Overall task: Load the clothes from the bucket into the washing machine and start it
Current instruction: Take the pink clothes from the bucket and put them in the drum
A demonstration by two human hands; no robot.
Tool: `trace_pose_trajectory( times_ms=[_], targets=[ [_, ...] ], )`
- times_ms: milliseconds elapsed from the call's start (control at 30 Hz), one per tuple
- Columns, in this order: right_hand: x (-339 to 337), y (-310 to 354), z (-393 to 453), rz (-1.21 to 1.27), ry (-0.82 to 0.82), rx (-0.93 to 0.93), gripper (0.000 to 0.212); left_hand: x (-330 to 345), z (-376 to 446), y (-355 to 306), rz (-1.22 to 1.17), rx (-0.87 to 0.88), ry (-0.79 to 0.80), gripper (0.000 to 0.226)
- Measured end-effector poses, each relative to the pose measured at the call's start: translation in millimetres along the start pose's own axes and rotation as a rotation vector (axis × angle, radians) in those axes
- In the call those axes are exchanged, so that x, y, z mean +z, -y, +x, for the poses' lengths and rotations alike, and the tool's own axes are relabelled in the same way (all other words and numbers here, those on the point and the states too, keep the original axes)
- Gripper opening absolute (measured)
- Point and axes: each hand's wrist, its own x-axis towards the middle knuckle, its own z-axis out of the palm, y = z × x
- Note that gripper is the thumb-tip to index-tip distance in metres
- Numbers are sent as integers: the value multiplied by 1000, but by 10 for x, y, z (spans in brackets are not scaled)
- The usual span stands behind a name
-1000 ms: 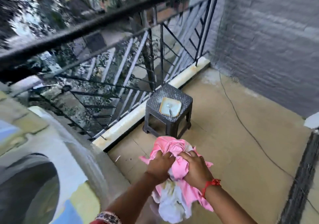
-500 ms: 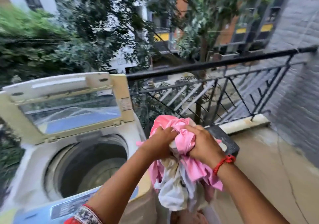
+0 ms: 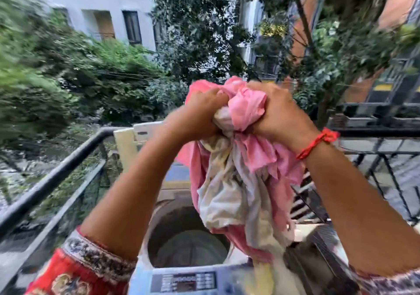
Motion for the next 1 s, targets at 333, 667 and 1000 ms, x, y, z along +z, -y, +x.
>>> trace_pose_trajectory(
  times_ms=[333, 667, 1000],
  targets=[
    [824, 832, 1224, 73, -13, -91, 24, -977, -358, 1429, 73, -50, -8, 47],
    [1979, 206, 1021, 24, 198, 29, 27, 452, -851, 1976, -53, -150, 140, 47],
    [2878, -667, 269, 66, 291, 237, 56, 1797, -1285, 1769, -158, -300, 311, 63]
  ],
)
